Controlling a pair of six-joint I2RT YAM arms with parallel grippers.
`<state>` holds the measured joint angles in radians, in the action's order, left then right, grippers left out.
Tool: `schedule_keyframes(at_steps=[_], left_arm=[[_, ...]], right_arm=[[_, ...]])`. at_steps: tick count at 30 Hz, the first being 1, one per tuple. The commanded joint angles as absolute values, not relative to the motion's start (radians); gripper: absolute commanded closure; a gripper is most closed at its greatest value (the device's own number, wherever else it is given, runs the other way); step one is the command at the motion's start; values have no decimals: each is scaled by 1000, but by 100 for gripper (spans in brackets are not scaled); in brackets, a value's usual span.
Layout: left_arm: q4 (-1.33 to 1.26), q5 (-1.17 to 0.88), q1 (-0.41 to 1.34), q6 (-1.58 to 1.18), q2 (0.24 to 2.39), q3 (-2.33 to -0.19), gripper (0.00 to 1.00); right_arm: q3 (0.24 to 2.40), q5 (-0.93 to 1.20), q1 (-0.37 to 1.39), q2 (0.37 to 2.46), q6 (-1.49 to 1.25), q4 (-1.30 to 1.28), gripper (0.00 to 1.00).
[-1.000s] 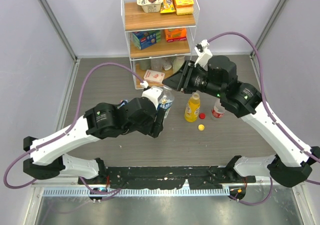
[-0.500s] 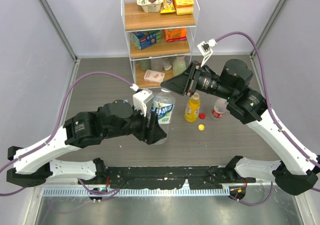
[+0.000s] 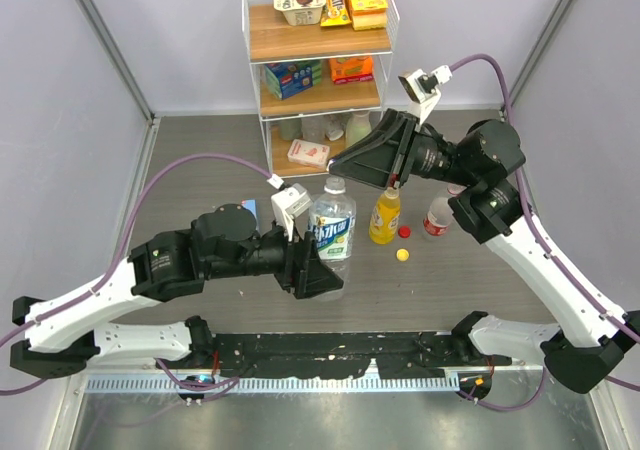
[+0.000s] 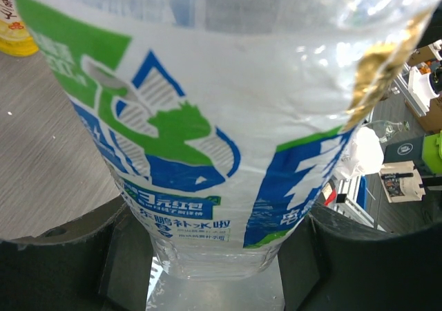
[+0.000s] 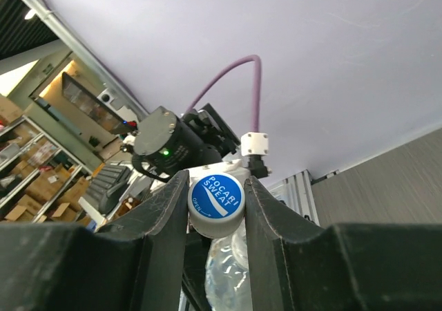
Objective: Unscrew the bottle caps
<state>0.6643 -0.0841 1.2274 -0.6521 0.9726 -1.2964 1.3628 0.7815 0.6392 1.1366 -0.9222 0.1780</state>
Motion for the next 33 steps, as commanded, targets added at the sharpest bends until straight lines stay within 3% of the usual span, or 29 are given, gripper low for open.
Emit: schedule_keyframes(at_steps=[1,12,21,33], left_arm=[[594,-114,1224,-663,956,-1293,100],[617,-62,1224,-653,951,-1304,100],[761,248,1226,-699,885,-1325,100],[834,328,1226,-733,864,-1301,100]], right_arm=[[1385,879,617,1140,-1005,333,99],[1397,802,571,1127,-939,204,99],[1456,628,560,1131,-688,-236,99],[1339,535,575,1187,-566,-492,99]])
